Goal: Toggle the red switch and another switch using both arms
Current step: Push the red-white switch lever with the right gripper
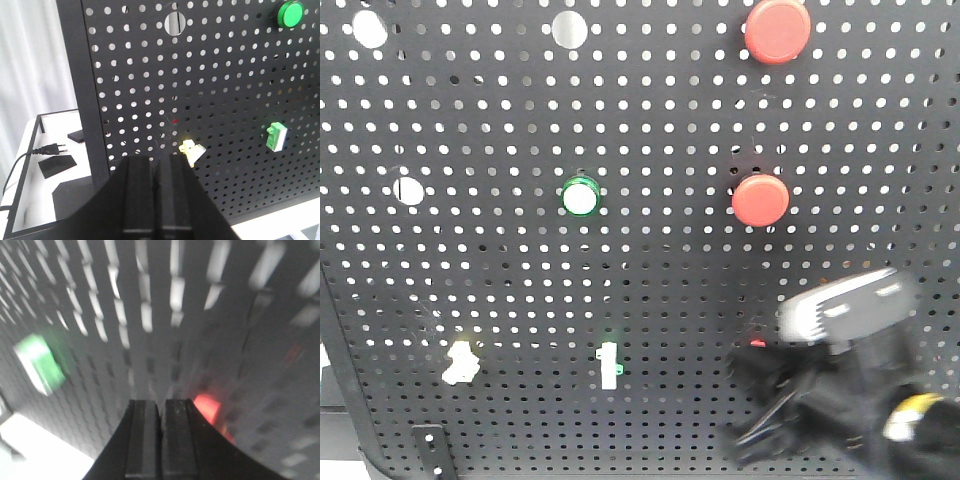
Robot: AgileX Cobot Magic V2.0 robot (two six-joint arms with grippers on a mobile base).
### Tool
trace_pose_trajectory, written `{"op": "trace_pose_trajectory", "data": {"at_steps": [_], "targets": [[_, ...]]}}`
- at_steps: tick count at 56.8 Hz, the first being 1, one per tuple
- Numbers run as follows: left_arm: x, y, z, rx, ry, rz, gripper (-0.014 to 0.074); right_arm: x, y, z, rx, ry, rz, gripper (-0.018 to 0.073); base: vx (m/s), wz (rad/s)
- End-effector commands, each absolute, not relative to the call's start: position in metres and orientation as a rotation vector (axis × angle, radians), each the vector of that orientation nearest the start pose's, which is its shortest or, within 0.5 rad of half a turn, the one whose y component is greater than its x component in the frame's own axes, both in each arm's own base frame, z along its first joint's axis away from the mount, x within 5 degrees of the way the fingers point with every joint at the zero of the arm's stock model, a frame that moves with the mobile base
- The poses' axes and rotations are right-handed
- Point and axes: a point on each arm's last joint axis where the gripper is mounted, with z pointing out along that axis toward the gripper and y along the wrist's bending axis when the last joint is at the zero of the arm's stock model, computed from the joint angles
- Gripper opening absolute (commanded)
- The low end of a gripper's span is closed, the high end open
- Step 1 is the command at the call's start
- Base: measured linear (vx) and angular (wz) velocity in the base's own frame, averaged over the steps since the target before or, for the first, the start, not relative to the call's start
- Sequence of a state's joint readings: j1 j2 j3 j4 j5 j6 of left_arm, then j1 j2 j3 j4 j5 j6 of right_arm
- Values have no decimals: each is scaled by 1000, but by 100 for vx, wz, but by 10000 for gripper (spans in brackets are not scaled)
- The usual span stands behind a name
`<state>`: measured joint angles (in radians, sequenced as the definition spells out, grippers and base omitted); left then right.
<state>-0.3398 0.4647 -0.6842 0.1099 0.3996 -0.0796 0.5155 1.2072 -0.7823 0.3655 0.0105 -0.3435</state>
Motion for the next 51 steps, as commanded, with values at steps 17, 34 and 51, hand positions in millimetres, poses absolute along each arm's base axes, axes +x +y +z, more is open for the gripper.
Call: {"op": "trace_pose_trajectory", "data": {"at_steps": [17,34,51], "targets": [[82,-26,389,259,1542,-221,3,235,134,302,-520,1946,363,-6,0,0],[82,-25,385,261,1589,-215,3,201,119,337,-525,1875,416,-6,0,0],[61,-18,347,253,1613,-222,3,139,80,342,-441,1655,415,-6,0,0]]}}
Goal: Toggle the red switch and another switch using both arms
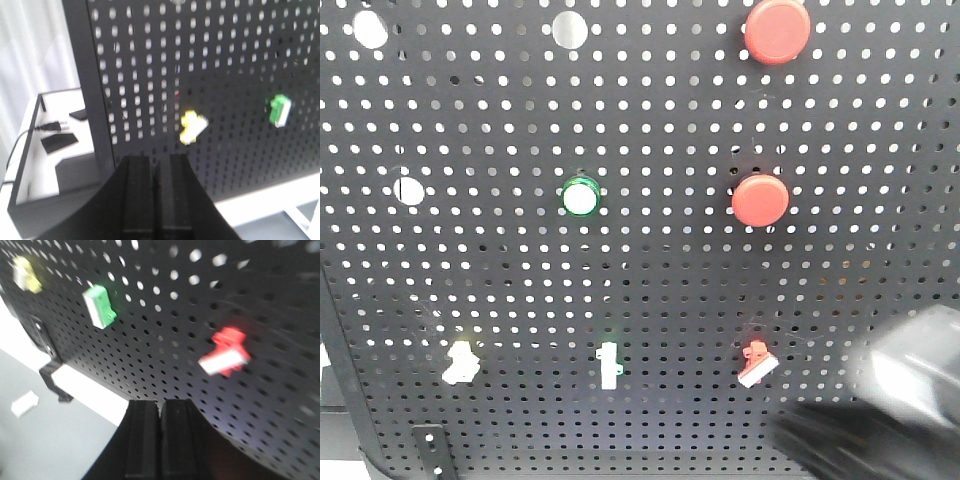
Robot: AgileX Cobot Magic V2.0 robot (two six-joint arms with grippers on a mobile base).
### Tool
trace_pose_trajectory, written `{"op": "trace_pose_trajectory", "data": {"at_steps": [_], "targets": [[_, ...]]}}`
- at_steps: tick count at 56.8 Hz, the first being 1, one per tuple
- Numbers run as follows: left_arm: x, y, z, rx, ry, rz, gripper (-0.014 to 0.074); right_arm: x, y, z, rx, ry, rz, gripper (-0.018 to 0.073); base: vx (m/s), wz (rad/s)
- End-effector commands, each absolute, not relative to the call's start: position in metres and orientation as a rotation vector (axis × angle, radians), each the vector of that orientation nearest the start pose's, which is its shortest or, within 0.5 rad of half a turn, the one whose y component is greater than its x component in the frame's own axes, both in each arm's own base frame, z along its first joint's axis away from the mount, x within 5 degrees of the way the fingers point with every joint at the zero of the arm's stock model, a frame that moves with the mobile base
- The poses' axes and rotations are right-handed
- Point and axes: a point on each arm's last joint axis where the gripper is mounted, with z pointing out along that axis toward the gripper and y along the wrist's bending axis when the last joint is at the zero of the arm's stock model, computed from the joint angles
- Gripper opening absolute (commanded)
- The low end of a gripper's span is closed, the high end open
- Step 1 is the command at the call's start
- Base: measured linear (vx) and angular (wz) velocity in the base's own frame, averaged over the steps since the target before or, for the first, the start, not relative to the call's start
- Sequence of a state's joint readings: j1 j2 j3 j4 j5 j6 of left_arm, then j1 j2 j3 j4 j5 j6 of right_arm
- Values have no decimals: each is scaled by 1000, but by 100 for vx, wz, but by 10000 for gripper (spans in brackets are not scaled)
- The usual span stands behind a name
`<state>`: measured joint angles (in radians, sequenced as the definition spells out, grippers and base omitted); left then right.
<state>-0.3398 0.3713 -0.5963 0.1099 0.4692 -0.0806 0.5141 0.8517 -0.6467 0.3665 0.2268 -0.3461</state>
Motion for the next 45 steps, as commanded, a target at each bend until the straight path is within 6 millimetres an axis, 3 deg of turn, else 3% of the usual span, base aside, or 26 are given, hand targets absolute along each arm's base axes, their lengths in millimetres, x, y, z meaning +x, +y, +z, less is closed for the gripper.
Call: {"op": "trace_pose_trajectory", "data": {"at_steps": [1,11,19,45], "targets": [[60,-17,342,249,1622,-225,3,135,78,339,-437,1647,412,-6,0,0],[30,-6,313,179,1598,-279,3,95,54,329,-395,1513,418,-6,0,0],[19,-1,303,188,1542,-249,3,80,45,323,-415,1448,384,-6,0,0],[20,-1,295,189,1579,-245,3,77,44,324,-409,1434,391,-6,0,0]]}}
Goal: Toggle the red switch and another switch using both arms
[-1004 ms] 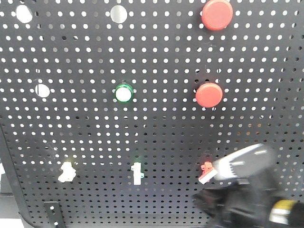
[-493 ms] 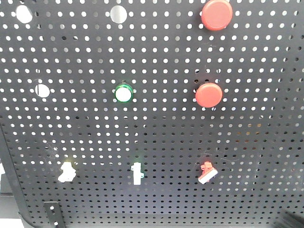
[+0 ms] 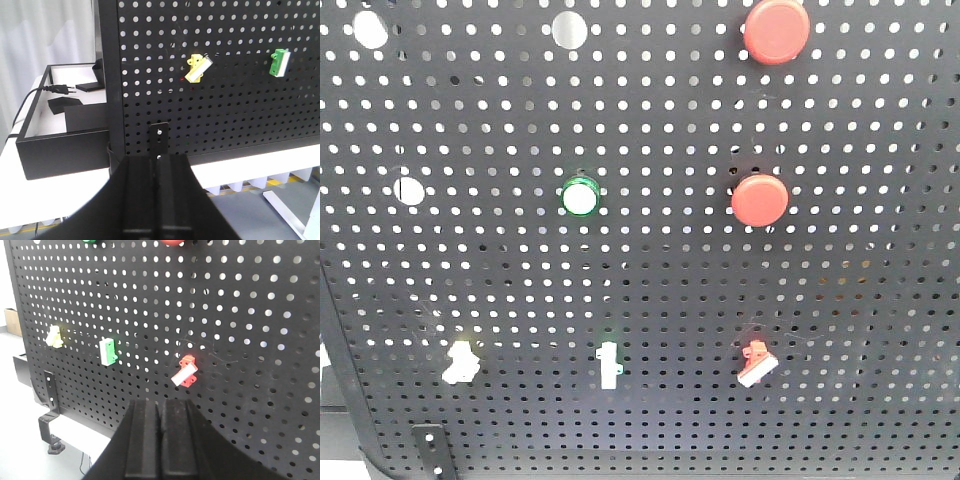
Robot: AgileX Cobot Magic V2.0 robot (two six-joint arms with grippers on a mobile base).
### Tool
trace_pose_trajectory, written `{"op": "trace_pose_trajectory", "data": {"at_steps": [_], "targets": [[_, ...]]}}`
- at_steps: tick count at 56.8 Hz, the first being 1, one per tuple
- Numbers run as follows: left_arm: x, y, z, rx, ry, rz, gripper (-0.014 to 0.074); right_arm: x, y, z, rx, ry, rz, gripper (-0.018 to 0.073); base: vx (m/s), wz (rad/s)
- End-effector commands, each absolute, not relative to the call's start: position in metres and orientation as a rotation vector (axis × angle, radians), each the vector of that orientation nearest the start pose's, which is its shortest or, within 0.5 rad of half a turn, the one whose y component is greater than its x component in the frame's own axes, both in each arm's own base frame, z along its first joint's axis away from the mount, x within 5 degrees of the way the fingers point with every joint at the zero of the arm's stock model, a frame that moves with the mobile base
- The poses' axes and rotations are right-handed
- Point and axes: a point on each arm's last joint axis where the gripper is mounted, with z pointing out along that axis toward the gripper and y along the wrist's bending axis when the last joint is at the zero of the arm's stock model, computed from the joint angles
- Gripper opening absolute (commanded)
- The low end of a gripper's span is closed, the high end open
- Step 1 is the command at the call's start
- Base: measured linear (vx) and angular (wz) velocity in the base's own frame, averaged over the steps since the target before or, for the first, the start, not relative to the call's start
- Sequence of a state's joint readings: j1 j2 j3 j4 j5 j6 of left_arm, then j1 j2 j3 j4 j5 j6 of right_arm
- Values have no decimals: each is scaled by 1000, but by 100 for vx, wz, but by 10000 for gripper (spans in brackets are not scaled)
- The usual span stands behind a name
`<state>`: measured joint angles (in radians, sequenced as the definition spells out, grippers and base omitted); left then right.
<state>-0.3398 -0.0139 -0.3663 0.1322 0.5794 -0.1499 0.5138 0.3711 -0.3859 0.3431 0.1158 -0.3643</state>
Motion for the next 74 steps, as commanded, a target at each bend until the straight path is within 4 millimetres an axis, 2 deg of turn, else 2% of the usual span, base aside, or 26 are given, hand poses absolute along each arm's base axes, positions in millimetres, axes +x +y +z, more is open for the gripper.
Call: {"op": "trace_pose_trajectory", "data": {"at_steps": [1,13,23,30,37,45,53,74], "targets": [[20,-1,295,189,1579,-245,3,77,44,324,-409,1434,391,-6,0,0],[20,-1,295,190,1576,-244,3,77,44,324,-409,1434,391,-6,0,0],[26,-2,280,149,1626,-198,3,77,44,324,-409,1434,391,-6,0,0],[35,-4,258,3,1654,-202,3,77,44,324,-409,1434,391,-6,0,0],[49,-1,225,-118,1645,-156,3,77,44,324,-409,1434,391,-6,0,0],[58,0,192,-130,1553,-140,3,77,44,324,-409,1434,391,-6,0,0],[58,0,192,-70,1584,-66,3,77,44,324,-409,1434,391,-6,0,0],[58,0,193,-107,1573,-107,3,77,44,324,-409,1434,391,-6,0,0]]}}
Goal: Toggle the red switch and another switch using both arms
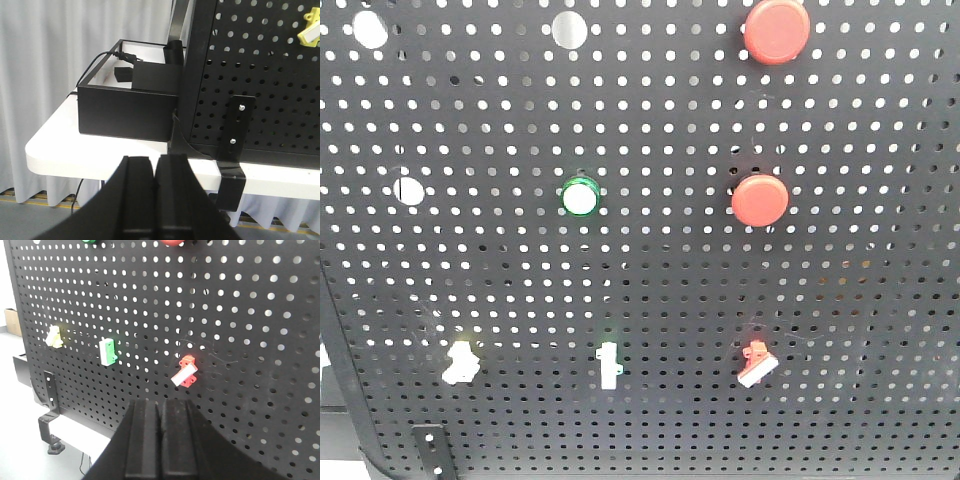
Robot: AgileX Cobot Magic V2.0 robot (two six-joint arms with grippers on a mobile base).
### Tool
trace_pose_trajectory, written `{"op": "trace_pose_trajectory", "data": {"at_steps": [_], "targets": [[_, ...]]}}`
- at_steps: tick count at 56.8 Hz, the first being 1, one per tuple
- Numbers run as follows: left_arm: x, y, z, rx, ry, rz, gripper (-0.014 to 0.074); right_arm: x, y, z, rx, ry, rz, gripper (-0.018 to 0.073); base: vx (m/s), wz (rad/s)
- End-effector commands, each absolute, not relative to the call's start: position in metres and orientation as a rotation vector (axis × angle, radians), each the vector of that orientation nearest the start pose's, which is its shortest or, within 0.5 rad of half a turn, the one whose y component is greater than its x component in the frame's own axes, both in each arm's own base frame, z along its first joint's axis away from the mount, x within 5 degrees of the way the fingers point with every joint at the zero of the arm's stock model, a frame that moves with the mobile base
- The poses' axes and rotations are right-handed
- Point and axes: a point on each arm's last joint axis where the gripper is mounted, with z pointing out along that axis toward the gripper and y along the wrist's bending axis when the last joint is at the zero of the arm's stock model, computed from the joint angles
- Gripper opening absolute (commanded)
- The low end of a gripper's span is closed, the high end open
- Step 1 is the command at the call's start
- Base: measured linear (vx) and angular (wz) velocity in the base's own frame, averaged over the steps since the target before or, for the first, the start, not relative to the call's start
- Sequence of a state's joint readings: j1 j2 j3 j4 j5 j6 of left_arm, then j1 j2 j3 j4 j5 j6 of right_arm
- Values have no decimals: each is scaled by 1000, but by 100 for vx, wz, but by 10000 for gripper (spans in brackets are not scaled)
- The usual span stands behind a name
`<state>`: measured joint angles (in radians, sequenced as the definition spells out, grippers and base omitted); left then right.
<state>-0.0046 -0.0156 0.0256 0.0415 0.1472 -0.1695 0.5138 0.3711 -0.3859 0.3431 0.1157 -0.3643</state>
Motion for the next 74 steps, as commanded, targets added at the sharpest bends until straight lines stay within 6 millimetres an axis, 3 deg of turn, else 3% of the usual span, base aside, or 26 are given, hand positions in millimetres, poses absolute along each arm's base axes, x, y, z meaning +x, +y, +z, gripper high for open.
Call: {"op": "trace_pose_trajectory", "data": {"at_steps": [1,31,40,47,55,65,74], "targets": [[58,0,193,-107,1573,-107,3,77,44,324,-409,1434,391,-6,0,0],[58,0,193,-107,1573,-107,3,77,43,324,-392,1409,383,-6,0,0],[58,0,193,-107,1573,-107,3,84,38,288,-402,1470,252,-6,0,0],[58,0,193,-107,1573,-107,3,85,24,248,-303,1569,130,-6,0,0],[58,0,193,-107,1573,-107,3,73,8,215,-152,1589,22,-6,0,0],[58,0,193,-107,1573,-107,3,55,-4,200,89,1518,-34,-6,0,0],[58,0,193,-107,1576,-107,3,56,-8,198,117,1541,-111,-6,0,0]]}}
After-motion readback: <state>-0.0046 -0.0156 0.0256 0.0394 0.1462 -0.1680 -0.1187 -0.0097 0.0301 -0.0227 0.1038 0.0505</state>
